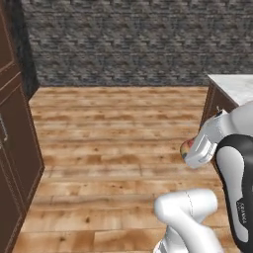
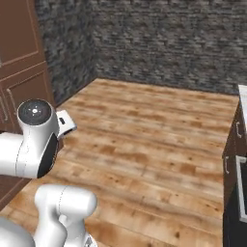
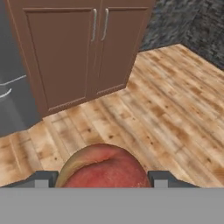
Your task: Pick the peachs from the cabinet and place them in one bowl. Pick the kiwi from the sink and place it in the other bowl.
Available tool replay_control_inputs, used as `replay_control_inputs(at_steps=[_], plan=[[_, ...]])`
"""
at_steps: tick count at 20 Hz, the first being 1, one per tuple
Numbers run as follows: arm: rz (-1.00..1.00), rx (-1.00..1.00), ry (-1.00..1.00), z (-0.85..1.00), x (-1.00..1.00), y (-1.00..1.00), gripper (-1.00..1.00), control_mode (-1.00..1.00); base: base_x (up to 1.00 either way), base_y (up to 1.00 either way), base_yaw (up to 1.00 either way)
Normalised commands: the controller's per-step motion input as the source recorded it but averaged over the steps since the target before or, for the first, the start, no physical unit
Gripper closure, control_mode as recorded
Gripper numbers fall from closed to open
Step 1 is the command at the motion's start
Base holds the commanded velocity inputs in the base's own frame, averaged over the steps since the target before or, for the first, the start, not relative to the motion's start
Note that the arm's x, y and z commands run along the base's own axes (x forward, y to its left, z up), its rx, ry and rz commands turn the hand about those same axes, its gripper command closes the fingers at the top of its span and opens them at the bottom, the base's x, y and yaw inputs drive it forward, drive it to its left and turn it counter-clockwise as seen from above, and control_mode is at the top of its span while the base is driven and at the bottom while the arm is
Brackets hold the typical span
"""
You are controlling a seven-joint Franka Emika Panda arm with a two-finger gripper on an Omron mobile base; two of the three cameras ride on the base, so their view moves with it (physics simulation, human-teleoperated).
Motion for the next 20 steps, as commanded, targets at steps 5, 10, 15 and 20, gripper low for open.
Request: replay_control_inputs(at_steps=[5,10,15,20], plan=[[0.00,0.00,0.00,0.00,0.00,0.00,1.00,1.00,0.00,0.00,-0.50],[0.00,0.00,0.00,0.00,0.00,0.00,1.00,1.00,0.00,0.00,-0.50],[0.00,0.00,0.00,0.00,0.00,0.00,1.00,1.00,0.00,0.00,-0.50],[0.00,0.00,0.00,0.00,0.00,0.00,1.00,1.00,0.00,0.00,-0.50]])
